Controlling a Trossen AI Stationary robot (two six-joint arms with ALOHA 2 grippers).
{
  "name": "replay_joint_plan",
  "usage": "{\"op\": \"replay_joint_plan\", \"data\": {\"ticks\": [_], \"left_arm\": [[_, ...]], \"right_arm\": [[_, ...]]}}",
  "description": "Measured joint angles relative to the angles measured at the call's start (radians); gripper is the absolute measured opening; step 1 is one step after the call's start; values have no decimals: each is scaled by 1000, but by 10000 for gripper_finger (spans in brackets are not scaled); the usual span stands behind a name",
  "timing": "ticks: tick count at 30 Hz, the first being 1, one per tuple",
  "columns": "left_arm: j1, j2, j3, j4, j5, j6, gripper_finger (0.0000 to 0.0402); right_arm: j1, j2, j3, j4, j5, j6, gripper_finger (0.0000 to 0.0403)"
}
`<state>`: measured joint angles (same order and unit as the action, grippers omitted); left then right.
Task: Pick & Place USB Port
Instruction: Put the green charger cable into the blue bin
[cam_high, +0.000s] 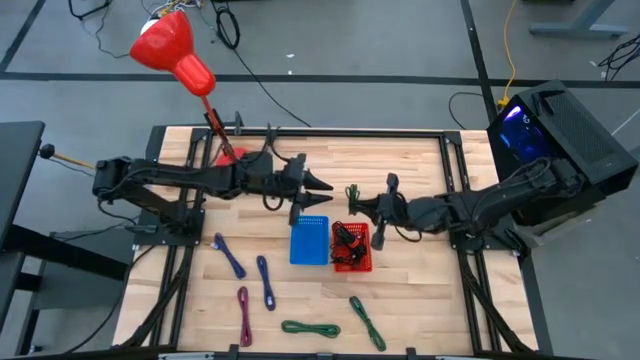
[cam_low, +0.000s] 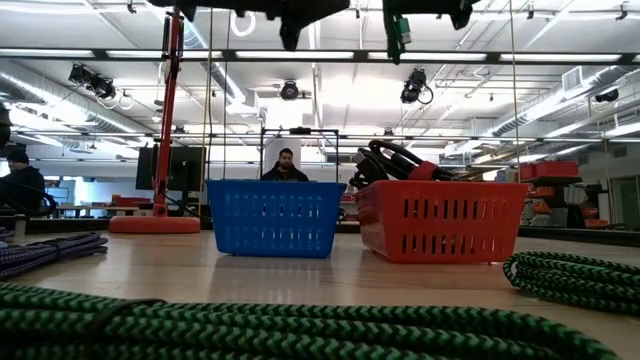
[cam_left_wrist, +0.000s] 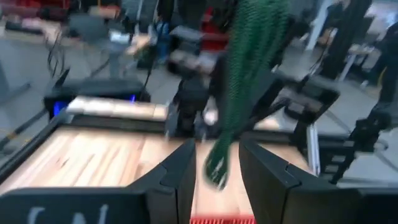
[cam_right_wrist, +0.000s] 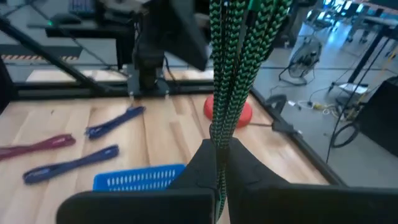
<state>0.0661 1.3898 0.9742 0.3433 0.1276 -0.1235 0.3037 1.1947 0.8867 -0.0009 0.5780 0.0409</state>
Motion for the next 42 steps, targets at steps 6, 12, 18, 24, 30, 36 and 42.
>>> {"op": "replay_joint_plan", "data": {"ticks": [6, 12, 18, 24, 30, 36, 42], "left_arm": [[-28, 62, 0, 148, 3, 4, 126], [-34, 94, 0, 245, 1, 4, 126], [-45, 129, 0, 302, 4, -1, 126], [-65, 131, 0, 308, 1, -2, 126], [-78, 131, 0, 297, 6, 1, 126], [-77, 131, 0, 282, 5, 9, 123], [-77, 130, 0, 267, -2, 42, 30]], "right_arm": [[-22, 0, 0, 10, -81, -7, 0], [-22, 0, 0, 25, -101, -4, 0], [-26, 53, 2, 97, -149, -20, 0], [-43, 73, 2, 118, -167, -29, 0], [-52, 69, 2, 120, -183, -38, 0], [-69, 69, 2, 124, -187, -31, 0], [-73, 69, 2, 122, -214, -23, 1]]}}
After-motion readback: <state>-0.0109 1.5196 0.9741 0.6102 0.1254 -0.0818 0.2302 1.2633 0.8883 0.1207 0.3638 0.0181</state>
